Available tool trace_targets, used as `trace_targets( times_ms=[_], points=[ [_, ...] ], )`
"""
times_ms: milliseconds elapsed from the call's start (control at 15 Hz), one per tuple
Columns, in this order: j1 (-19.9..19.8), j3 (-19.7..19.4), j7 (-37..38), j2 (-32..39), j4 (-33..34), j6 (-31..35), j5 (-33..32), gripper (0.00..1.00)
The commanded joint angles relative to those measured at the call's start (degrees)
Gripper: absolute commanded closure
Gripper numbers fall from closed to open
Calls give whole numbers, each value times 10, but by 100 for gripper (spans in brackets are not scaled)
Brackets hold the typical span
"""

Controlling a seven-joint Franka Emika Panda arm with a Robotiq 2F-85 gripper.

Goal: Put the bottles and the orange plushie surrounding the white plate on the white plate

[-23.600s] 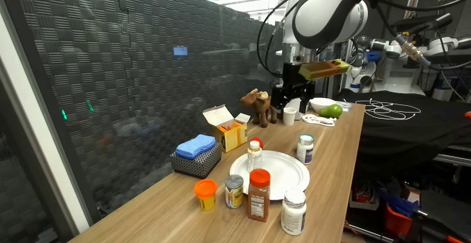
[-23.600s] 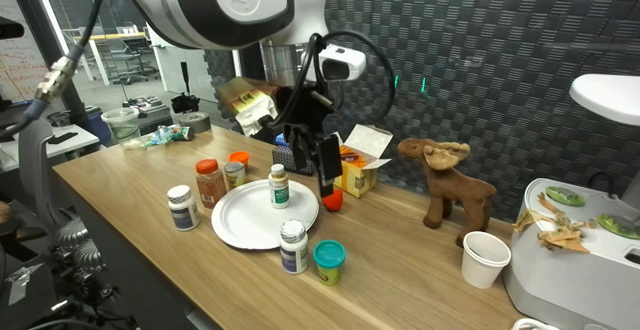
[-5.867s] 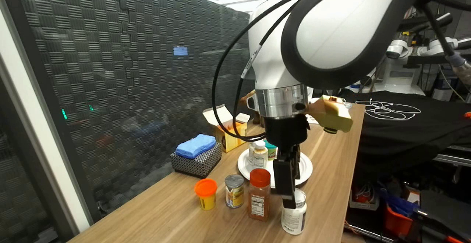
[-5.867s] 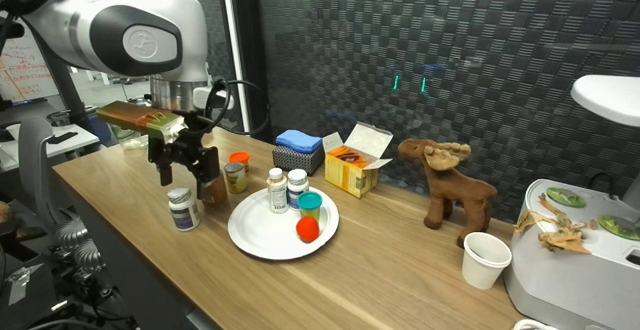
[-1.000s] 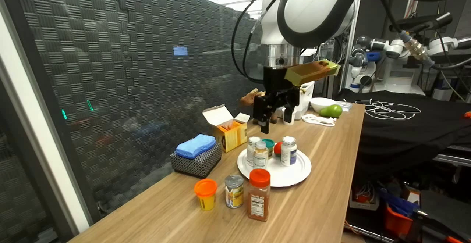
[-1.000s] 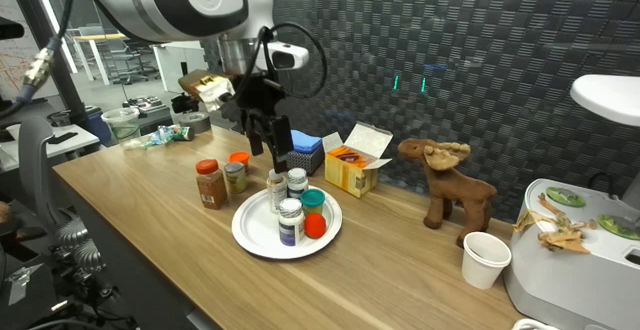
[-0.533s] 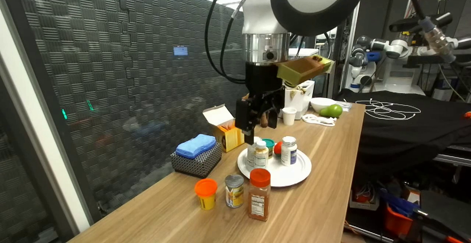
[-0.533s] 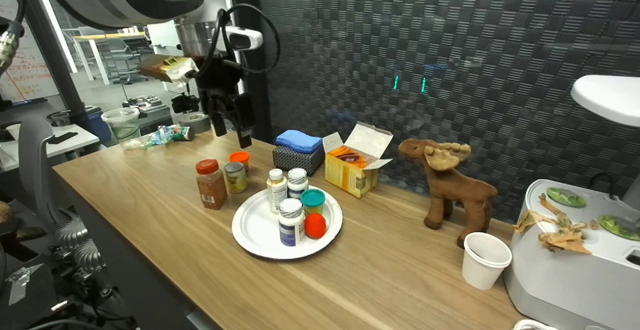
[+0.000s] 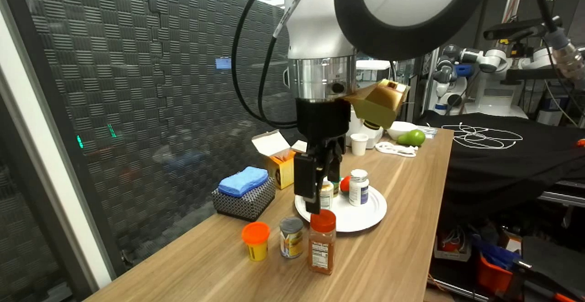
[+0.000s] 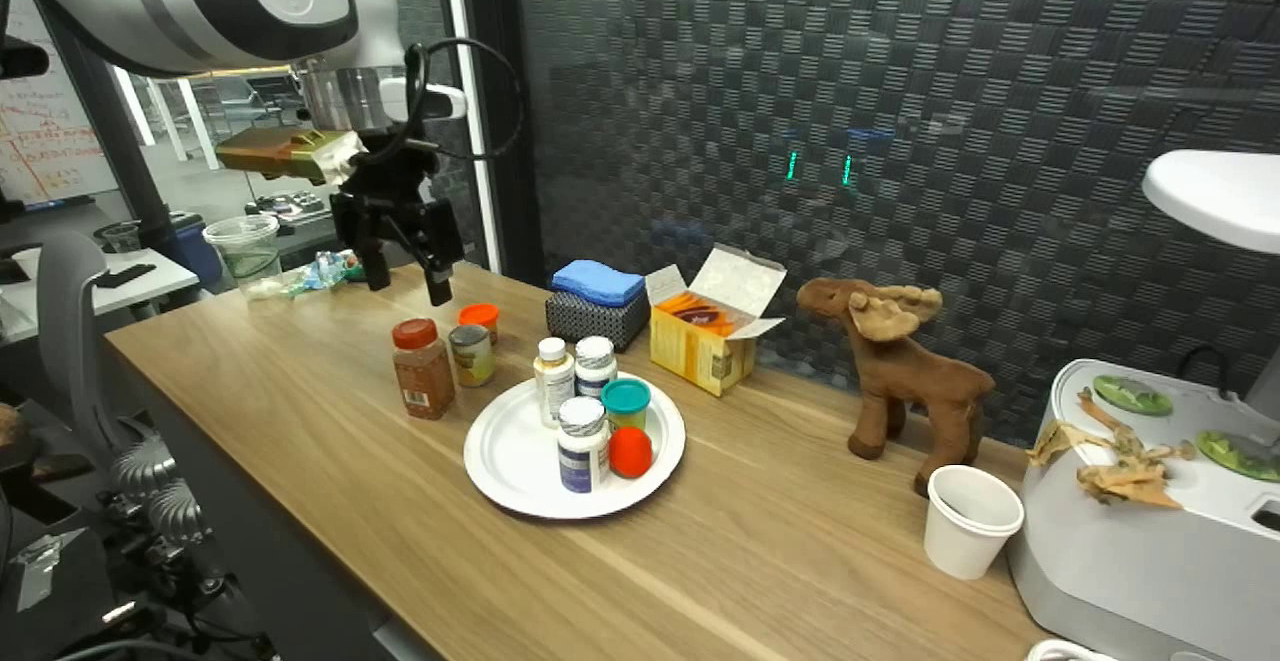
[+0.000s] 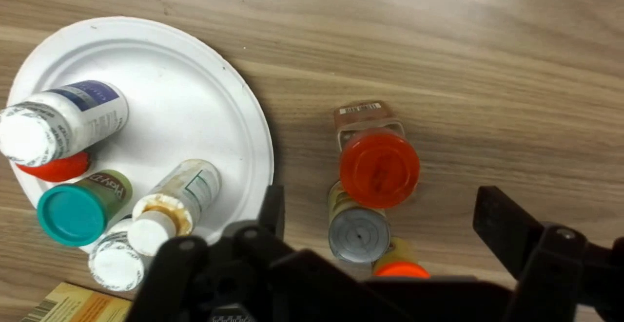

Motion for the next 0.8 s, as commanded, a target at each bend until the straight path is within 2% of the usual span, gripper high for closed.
trace_targets(
  times_ms=[0, 600, 733],
  points=[
    [-1, 3, -53, 14, 5, -4, 19, 0],
    [-4, 4, -127, 45, 14, -9, 46, 0],
    [-4, 4, -131, 48, 16, -8, 43, 6]
  ],
)
